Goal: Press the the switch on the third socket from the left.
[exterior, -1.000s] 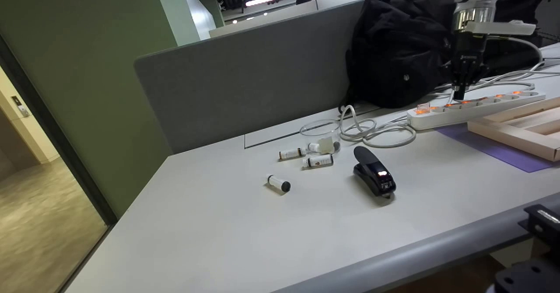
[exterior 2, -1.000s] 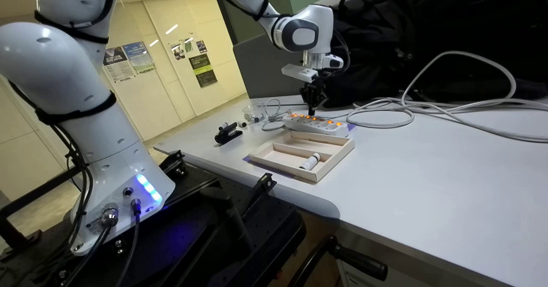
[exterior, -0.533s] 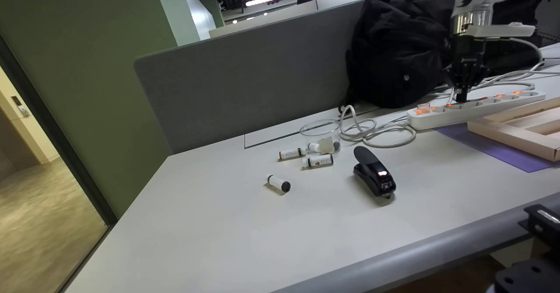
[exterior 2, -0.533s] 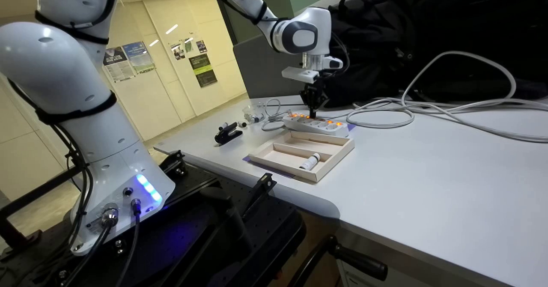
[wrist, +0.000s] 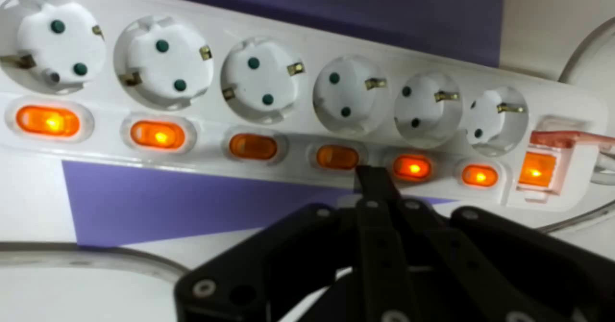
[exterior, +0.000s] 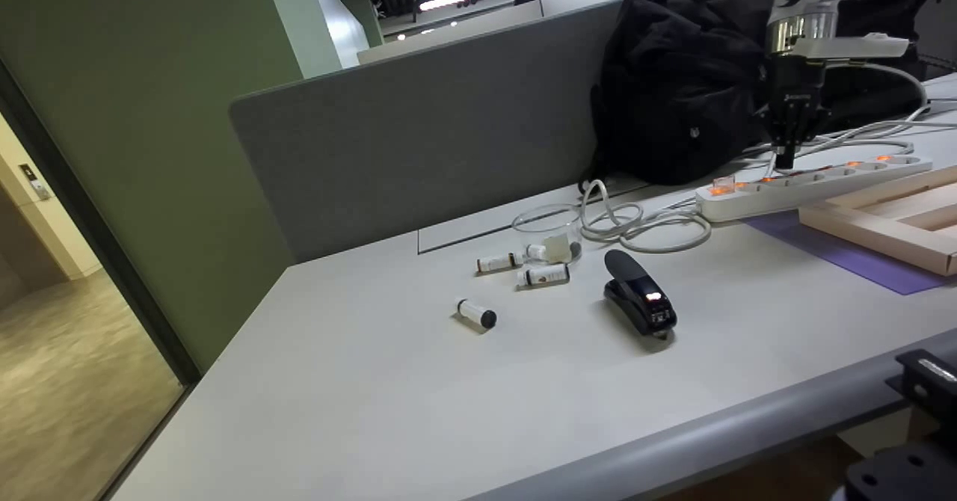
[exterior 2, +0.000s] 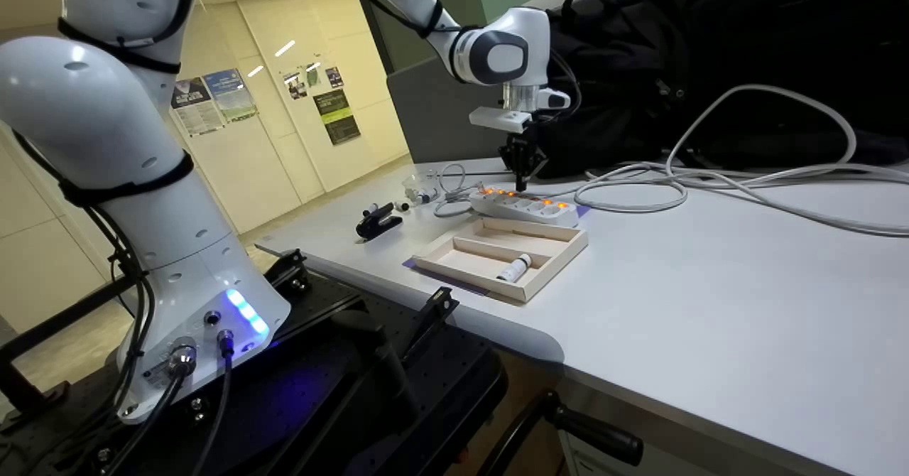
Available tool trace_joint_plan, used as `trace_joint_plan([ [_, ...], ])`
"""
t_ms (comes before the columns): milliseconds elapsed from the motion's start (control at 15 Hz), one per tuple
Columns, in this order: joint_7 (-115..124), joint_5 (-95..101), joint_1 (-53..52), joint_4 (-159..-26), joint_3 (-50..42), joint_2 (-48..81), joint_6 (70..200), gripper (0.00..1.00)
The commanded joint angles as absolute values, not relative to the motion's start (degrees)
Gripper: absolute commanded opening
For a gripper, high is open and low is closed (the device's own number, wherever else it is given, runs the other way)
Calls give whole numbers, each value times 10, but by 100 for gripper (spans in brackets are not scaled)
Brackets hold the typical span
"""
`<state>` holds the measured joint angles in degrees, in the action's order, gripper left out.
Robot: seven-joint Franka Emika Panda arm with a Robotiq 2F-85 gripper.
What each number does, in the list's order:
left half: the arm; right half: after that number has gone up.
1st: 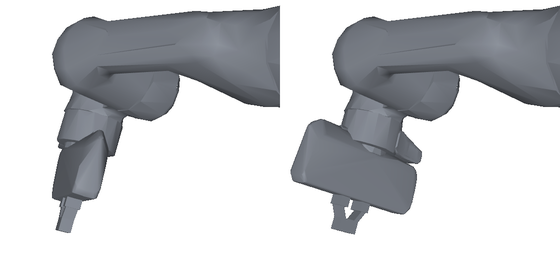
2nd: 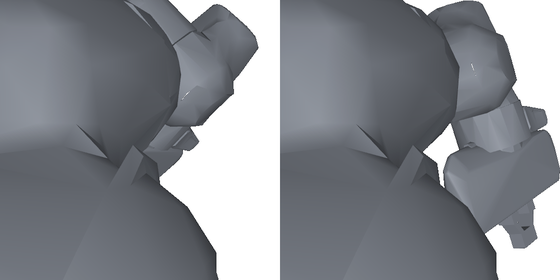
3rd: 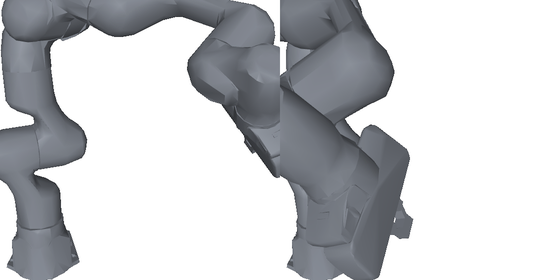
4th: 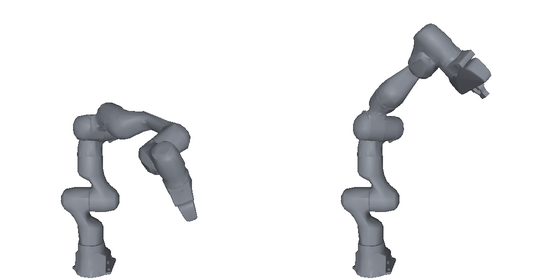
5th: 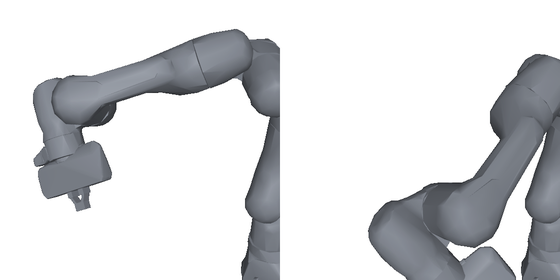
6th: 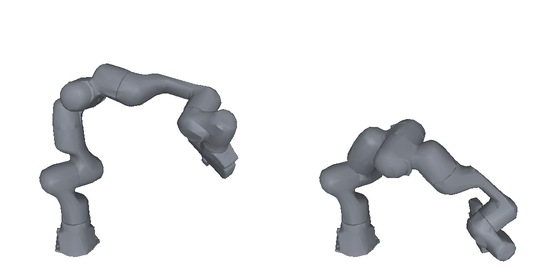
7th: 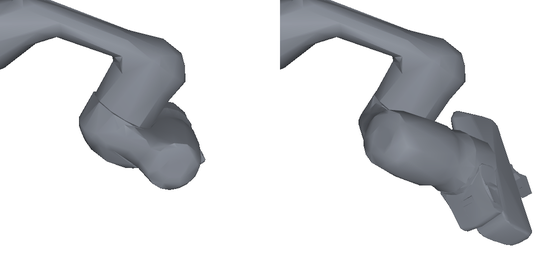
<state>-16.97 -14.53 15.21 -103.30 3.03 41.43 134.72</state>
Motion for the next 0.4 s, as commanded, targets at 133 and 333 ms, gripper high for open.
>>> trace_joint_plan([
  [133, -169, -126, 158, -950, 17, 372, 1224, 6],
  [333, -182, -131, 154, -947, 13, 371, 1211, 6],
])
